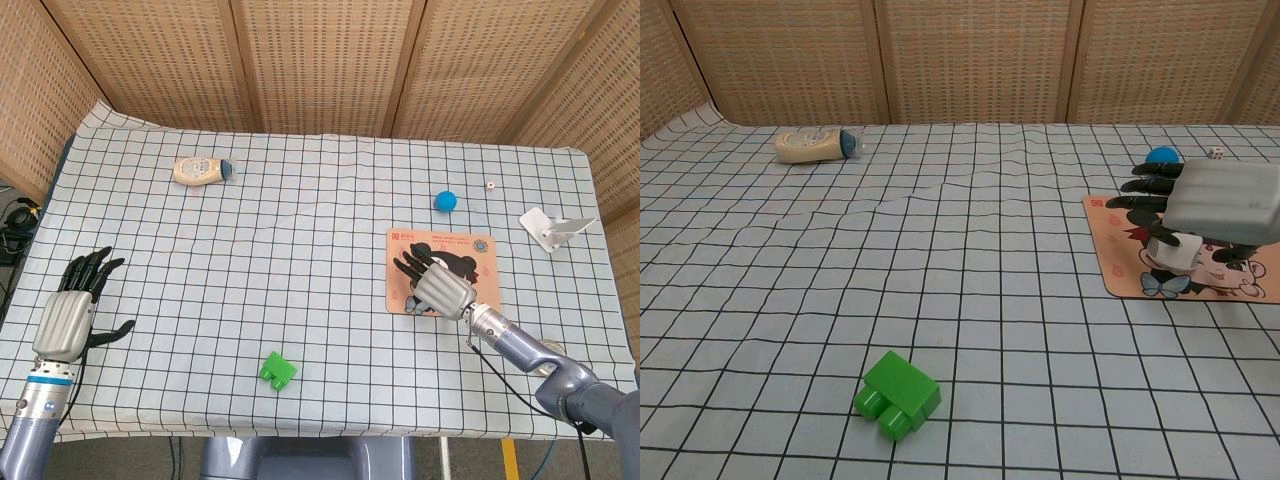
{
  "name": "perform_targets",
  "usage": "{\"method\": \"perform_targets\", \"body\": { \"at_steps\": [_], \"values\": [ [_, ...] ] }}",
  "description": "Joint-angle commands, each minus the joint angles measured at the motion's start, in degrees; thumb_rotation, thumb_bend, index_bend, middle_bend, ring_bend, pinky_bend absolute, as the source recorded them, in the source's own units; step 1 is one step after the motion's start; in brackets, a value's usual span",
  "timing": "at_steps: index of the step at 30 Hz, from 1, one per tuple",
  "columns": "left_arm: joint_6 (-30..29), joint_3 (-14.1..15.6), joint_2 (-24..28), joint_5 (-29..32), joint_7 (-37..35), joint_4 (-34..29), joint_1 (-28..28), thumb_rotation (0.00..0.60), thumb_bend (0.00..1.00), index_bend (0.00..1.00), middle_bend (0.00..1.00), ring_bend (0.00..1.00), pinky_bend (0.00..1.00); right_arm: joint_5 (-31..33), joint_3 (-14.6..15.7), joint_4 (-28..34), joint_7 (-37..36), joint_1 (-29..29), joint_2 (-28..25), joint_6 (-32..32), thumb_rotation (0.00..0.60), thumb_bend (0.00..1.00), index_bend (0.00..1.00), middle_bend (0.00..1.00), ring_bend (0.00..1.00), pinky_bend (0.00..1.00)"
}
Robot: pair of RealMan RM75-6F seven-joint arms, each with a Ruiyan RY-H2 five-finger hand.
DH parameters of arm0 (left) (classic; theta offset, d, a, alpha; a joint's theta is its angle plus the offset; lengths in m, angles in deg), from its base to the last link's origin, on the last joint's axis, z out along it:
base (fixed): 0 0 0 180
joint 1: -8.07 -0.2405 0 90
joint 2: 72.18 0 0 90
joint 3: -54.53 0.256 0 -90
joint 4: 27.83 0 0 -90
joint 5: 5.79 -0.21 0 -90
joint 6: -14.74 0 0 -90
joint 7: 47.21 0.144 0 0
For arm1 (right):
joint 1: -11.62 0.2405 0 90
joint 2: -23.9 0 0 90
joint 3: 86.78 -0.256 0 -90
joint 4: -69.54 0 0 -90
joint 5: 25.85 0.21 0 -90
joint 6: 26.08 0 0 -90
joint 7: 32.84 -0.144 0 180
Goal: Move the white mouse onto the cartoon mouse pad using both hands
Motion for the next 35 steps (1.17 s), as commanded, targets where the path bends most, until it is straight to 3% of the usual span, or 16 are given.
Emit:
{"method": "perform_targets", "body": {
  "at_steps": [1, 9, 13, 20, 27, 35],
  "values": [
    [-0.1, 0.0, 0.1, -0.1, -0.1, -0.1, -0.1, 0.6, 0.19, 0.14, 0.0, 0.0, 0.0, 0.4, -0.1, 2.1, -0.7, -1.1, -0.9, 1.6, 0.6, 0.37, 0.49, 0.06, 0.0, 0.0],
    [-1.2, -0.5, 0.5, -0.4, -0.6, -0.4, -0.4, 0.6, 0.19, 0.14, 0.0, 0.0, 0.0, -0.4, -0.8, 10.4, -3.7, -6.2, -3.3, 12.5, 0.6, 0.35, 0.44, 0.06, 0.0, 0.0],
    [-1.3, -0.5, 1.0, -0.4, -0.6, -0.2, -0.5, 0.6, 0.19, 0.14, 0.0, 0.0, 0.0, 1.3, -2.1, 14.3, -4.3, -9.2, -3.9, 16.7, 0.6, 0.31, 0.34, 0.06, 0.0, 0.0],
    [-0.7, 0.5, 1.3, -0.8, 1.9, 0.9, -0.7, 0.6, 0.19, 0.11, 0.0, 0.0, 0.0, 6.7, -4.6, 18.5, -14.1, -17.3, -3.3, 26.2, 0.6, 0.28, 0.23, 0.02, 0.0, 0.0],
    [0.7, 1.7, 1.0, -0.3, 3.8, 3.2, -0.8, 0.6, 0.17, 0.03, 0.0, 0.0, 0.0, 10.6, -6.2, 19.5, -22.5, -21.4, -4.2, 28.6, 0.6, 0.22, 0.08, 0.0, 0.0, 0.0],
    [1.6, 2.1, -0.2, 0.4, 5.4, 6.5, -0.7, 0.6, 0.15, 0.0, 0.0, 0.0, 0.0, 11.5, -7.4, 18.7, -28.9, -24.1, -4.2, 30.2, 0.6, 0.21, 0.03, 0.0, 0.0, 0.0]
  ]
}}
